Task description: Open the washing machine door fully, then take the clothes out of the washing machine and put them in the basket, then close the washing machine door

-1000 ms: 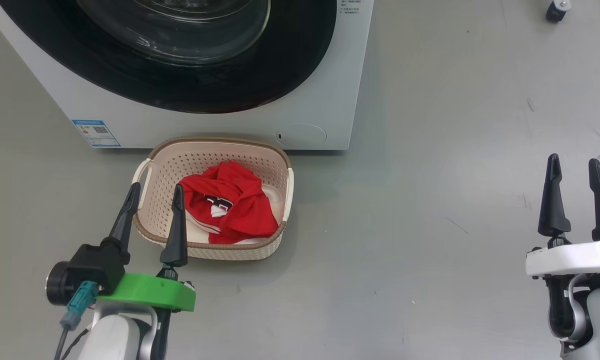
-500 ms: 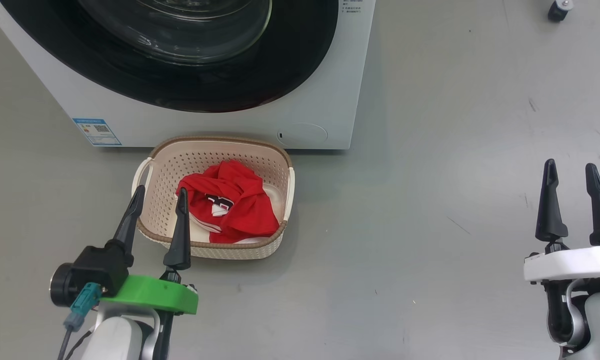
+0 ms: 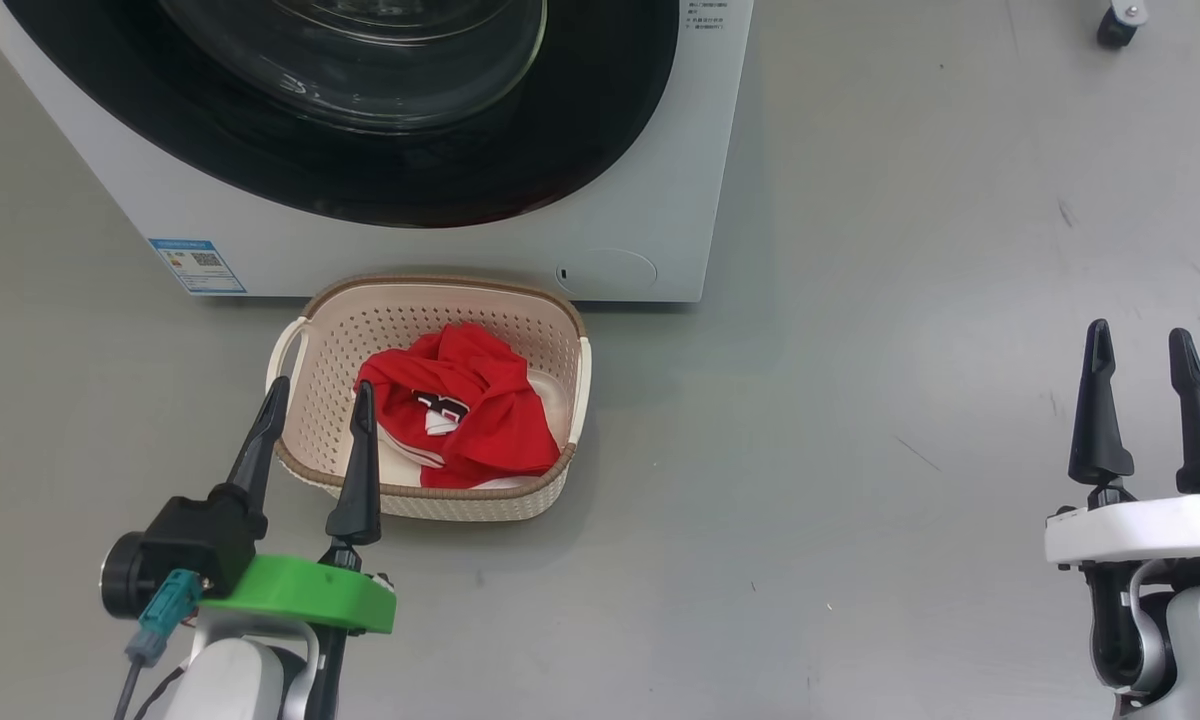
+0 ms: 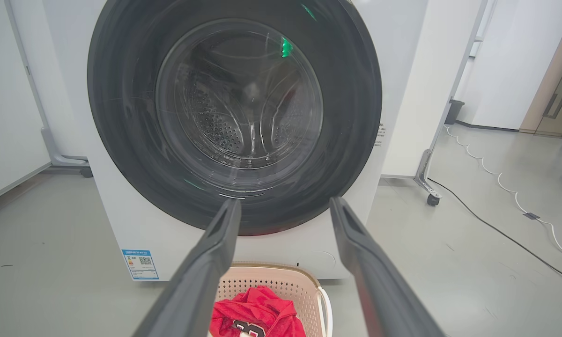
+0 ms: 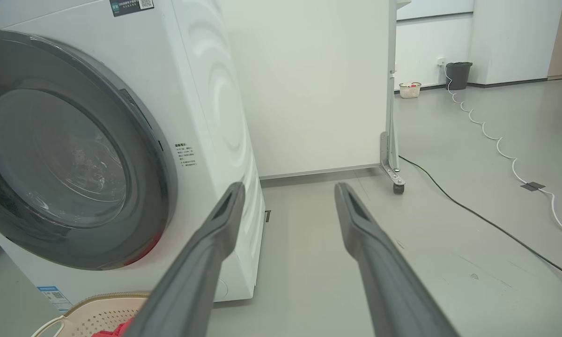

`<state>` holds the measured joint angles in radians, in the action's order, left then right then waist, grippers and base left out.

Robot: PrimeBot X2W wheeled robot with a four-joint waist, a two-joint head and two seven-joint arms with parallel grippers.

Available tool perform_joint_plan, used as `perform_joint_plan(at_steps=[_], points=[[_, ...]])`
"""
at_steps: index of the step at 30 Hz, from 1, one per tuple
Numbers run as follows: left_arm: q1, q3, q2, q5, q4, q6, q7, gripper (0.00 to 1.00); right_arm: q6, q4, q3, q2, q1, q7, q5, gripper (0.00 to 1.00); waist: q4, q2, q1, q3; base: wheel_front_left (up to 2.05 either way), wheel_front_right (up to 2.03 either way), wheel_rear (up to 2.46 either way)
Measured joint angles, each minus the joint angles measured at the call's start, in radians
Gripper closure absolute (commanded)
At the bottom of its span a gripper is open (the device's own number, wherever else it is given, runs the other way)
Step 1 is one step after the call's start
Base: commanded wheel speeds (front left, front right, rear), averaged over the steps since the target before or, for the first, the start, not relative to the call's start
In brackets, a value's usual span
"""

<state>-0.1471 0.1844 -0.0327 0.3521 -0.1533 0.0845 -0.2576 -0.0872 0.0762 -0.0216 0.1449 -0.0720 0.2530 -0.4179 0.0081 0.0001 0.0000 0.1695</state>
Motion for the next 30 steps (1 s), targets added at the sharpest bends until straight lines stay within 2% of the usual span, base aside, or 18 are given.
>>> perform_joint_plan(at_steps=[26,27,30], points=[[0.015,-0.005,0.0,0.017,-0.004,0.01,0.0,0.0,-0.017,0.01,-0.013,-0.018,0.006,0.0,0.033,0.0,-0.004,0.0,0.0,-0.014,0.0,0.0,0.0],[0.015,-0.005,0.0,0.018,-0.003,0.01,0.0,1.0,-0.017,0.01,-0.013,-0.018,0.006,0.0,0.033,1.0,-0.004,0.0,0.0001,-0.014,0.0,0.0,0.0],[0.02,-0.001,0.004,0.025,-0.025,0.011,0.001,1.0,-0.017,0.033,-0.01,-0.027,0.011,-0.001,0.033,1.0,-0.004,0.0,0.0,-0.014,0.0,0.0,0.0]])
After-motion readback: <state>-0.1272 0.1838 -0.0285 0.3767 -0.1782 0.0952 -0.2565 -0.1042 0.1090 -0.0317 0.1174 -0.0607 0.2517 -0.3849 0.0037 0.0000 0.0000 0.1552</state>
